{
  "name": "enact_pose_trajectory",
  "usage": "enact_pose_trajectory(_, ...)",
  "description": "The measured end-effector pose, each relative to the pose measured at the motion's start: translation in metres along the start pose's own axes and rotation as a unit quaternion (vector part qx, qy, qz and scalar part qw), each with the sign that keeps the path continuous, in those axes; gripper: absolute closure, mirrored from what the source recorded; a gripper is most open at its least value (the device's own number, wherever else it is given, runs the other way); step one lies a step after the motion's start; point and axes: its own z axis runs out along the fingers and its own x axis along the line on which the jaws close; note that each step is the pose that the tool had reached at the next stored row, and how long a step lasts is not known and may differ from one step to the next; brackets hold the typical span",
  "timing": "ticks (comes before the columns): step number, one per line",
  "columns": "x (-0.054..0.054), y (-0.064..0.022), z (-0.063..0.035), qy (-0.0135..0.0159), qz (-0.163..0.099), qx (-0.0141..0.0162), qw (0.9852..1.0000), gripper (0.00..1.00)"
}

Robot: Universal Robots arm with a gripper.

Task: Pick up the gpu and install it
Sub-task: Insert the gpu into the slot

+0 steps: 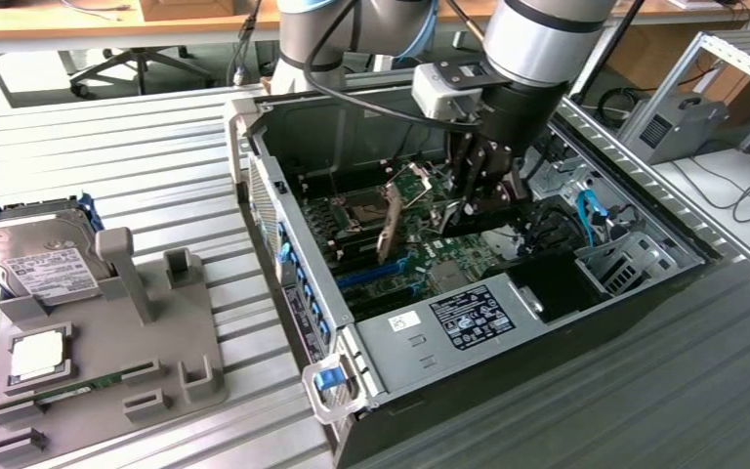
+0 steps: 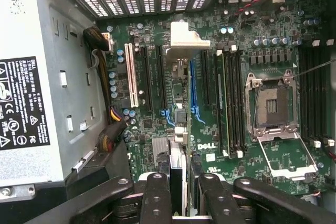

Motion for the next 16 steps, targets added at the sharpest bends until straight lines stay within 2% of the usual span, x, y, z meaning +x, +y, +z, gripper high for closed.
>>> enact_pose_trajectory(5,0.0001,0.0016,0.0004,-0.0003,0.0,0.0,1.0,0.74)
enact_pose_trajectory(10,-0.007,0.0024,0.0005,-0.0003,0.0,0.0,1.0,0.74)
enact_pose_trajectory(13,-0.0073,0.0024,0.0006,-0.0004,0.0,0.0,1.0,0.74)
enact_pose_trajectory(14,-0.0074,0.0024,0.0006,-0.0003,0.0,-0.0014,1.0,0.74)
enact_pose_trajectory(16,-0.0073,0.0024,0.0011,0.0008,0.0,-0.0135,0.9999,0.74)
